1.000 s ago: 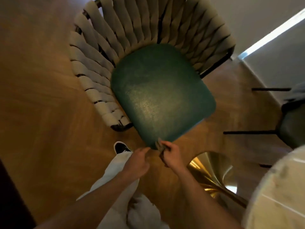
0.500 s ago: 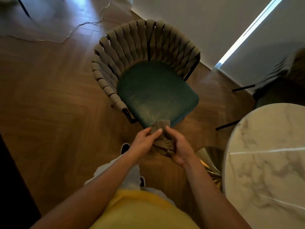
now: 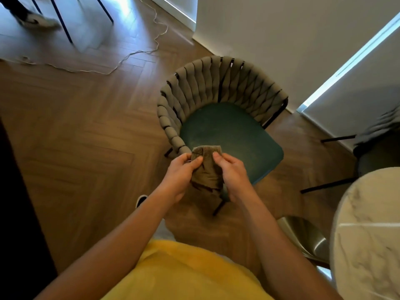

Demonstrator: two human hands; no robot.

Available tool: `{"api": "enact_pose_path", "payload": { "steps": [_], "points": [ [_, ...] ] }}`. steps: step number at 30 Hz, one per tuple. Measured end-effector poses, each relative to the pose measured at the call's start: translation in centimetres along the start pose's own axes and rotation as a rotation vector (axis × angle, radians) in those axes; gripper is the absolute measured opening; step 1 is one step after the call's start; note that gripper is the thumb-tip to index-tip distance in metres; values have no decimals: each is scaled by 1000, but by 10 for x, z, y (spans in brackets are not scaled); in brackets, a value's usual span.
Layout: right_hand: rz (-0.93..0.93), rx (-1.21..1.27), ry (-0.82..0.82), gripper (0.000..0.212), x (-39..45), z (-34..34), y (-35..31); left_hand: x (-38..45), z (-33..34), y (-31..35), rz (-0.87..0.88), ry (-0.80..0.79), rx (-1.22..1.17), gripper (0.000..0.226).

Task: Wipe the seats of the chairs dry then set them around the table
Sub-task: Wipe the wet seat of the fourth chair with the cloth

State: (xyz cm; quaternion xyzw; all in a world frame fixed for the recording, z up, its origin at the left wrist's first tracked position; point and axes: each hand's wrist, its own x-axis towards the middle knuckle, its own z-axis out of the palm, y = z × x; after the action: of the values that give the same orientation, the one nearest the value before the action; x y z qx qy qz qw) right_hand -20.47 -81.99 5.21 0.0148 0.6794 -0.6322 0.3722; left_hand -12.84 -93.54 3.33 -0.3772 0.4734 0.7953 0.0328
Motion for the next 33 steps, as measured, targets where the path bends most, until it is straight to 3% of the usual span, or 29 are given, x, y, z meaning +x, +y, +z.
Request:
{"api": "enact_pose_path", "payload": {
  "steps": [2,6,13,16,20,26,33],
  "points": [
    [-30,-34,26,14,19,25,-10,12,-24,26,7,-3,43,23],
    [-59,-44,-11,27,53,78,-35,36,-80,82,33,-43,100,26],
    [-119,-73,-41,22,104,159,-79,80,-153,174,168,-125,250,33],
    [-168,-124,-20,18,134,182,-95,105,-169,206,185,-152,302,34],
    [-61,-41,-67,18,182,204,-117,141,-184,243,151,-104,350,36],
    [10,62,-89,19,266,227,-148,214,-205,300,192,-162,462,35],
    [-48,47,-49,14,371,244,-207,322,-209,393,254,-198,677,16]
  ]
}}
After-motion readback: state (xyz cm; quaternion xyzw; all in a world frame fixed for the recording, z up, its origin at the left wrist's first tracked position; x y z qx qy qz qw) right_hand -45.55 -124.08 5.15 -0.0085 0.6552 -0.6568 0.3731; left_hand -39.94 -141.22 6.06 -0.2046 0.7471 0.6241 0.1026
